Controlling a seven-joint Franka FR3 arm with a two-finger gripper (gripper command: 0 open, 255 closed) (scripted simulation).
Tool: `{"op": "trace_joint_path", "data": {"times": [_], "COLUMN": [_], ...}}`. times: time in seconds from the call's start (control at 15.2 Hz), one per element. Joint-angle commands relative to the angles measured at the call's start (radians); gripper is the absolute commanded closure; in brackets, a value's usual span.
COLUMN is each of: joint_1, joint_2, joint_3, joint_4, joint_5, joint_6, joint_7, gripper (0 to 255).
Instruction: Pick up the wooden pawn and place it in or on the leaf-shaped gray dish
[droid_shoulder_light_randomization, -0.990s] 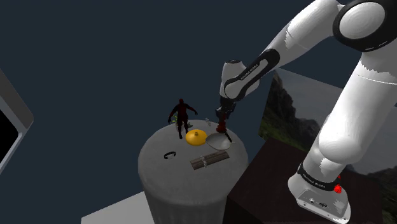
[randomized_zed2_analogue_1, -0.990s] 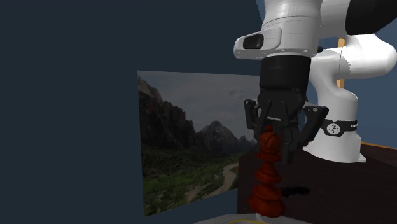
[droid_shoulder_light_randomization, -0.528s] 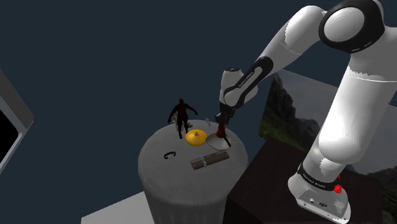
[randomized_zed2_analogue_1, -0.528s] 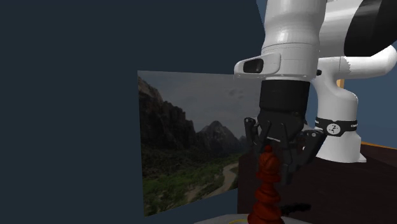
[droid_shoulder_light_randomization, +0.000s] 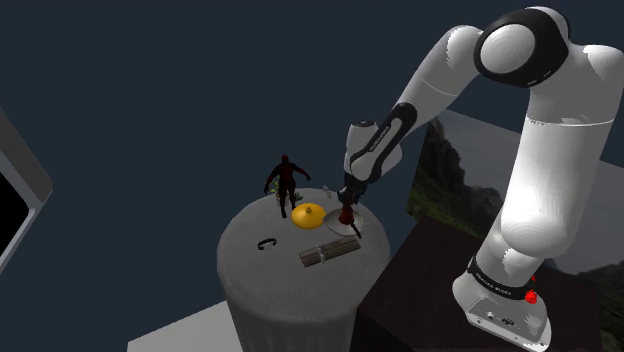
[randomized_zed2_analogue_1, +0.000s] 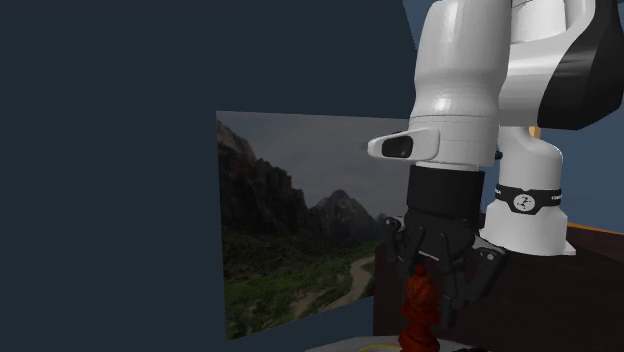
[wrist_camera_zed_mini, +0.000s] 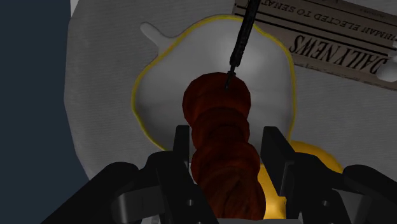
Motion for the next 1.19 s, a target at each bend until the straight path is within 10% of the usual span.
{"op": "trace_joint_path", "data": {"times": [0.0, 0.46, 0.53, 1.12], "joint_1": [-0.002, -0.002, -0.002, 0.005], "joint_2": [0.019, 0.020, 0.019, -0.122], "joint_3": [0.001, 0.001, 0.001, -0.004], "joint_4": [0.003, 0.003, 0.003, -0.010], "joint_5": [0.002, 0.002, 0.002, -0.011], "joint_6": [0.018, 0.017, 0.017, -0.111], "joint_7": [-0.003, -0.003, -0.003, 0.007], "gripper": [255, 255, 0, 0]}}
